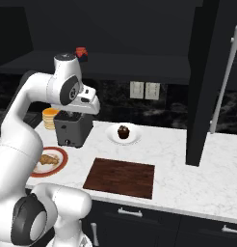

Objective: From the different types of pastries on the counter, select a croissant and place it on the cutting board. Then retrieve a jar of jam from the cabinet and place it alongside the croissant on the cutting board.

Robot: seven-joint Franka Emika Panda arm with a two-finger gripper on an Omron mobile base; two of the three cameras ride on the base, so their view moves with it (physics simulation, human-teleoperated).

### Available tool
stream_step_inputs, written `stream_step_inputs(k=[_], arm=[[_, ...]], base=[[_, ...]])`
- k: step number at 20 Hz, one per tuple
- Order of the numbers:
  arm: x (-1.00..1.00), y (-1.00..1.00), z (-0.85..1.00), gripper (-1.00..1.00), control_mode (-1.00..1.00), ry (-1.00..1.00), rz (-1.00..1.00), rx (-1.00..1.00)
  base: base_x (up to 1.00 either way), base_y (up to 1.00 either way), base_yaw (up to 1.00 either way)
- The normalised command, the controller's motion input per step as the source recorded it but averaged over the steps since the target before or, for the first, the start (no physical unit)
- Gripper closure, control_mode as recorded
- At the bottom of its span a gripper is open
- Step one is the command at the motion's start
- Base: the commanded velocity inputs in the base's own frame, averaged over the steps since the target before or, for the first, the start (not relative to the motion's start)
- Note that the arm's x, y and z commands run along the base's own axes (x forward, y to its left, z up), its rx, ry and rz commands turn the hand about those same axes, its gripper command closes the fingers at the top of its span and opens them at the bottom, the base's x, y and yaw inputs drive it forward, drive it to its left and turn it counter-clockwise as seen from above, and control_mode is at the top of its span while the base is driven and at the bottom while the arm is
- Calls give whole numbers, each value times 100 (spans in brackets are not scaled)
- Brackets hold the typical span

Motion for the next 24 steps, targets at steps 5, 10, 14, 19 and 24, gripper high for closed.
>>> stream_step_inputs(k=[5,10,14,19,24], arm=[[-2,0,-10,-100,-100,2,0,0],[-16,5,43,-100,-100,-21,1,3],[7,17,65,-100,-100,-29,9,6],[27,7,45,-100,-100,-4,-4,3],[50,37,95,-100,-100,-23,-6,0]], base=[[0,0,0],[0,0,0],[0,0,0],[0,0,0],[0,0,0]])
